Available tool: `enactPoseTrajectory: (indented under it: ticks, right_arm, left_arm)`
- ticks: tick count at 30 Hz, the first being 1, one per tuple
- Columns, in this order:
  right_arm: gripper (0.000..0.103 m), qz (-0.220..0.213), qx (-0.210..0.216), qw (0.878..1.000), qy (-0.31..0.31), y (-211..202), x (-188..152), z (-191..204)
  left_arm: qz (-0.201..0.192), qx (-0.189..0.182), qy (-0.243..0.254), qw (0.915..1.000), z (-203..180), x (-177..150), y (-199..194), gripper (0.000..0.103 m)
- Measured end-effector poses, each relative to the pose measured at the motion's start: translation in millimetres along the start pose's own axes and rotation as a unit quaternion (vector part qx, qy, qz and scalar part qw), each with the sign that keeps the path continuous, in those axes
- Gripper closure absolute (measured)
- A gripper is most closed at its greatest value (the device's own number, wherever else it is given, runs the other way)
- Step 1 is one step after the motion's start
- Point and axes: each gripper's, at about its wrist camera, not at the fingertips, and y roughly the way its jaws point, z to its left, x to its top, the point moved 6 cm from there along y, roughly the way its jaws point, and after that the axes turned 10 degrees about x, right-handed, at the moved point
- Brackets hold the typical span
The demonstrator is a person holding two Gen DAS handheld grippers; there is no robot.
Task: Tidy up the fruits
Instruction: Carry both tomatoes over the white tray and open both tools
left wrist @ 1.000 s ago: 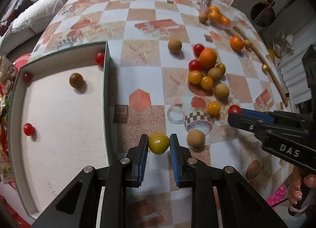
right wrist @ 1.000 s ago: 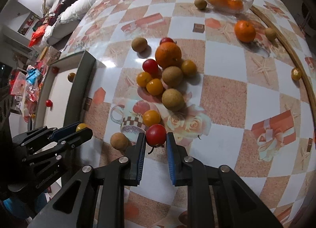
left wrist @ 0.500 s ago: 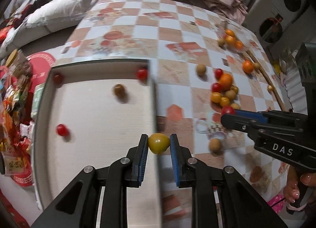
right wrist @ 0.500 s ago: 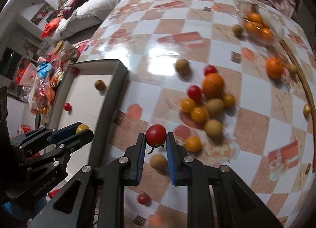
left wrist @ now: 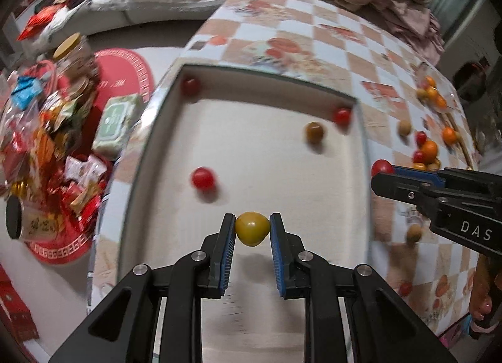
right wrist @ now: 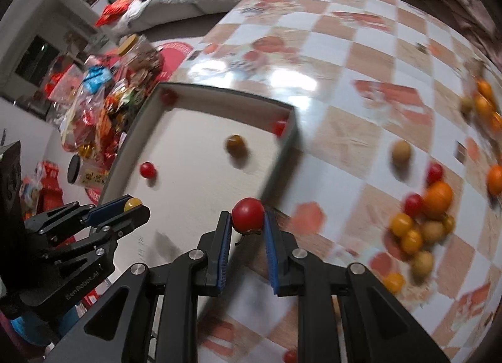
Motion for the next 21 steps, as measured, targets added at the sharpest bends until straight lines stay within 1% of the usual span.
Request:
enactPoseTrajectory:
  ticks: [5,10,19,20,21]
  right_arm:
    - [0.08,0.025,0.004,0.999,-0.024,31,8,19]
    - [0.08,0.042,-0.002,0.999,-0.034,57,16,27]
    - [0.08,0.055,-0.019,0.997,-0.046,72,19,26]
    - [0.08,0.055,-0.021,0.997,-0.049,72,19,26]
    - [0.08,0.055,-0.023,0.997,-0.051,72,19,26]
  left_arm:
    - [0.01,0.023,-0.013,0.9996,22,-7,16,0.079]
    - [0.015,0.039,-0.007,0.9991,31,-12,28,0.079]
    - [0.016,0.051,0.004,0.9985,30,-16,35,0.079]
    - [0.018,0.052,0.005,0.9985,30,-17,36,0.078]
    - [0.018,0.055,0.007,0.9983,30,-17,36,0.074]
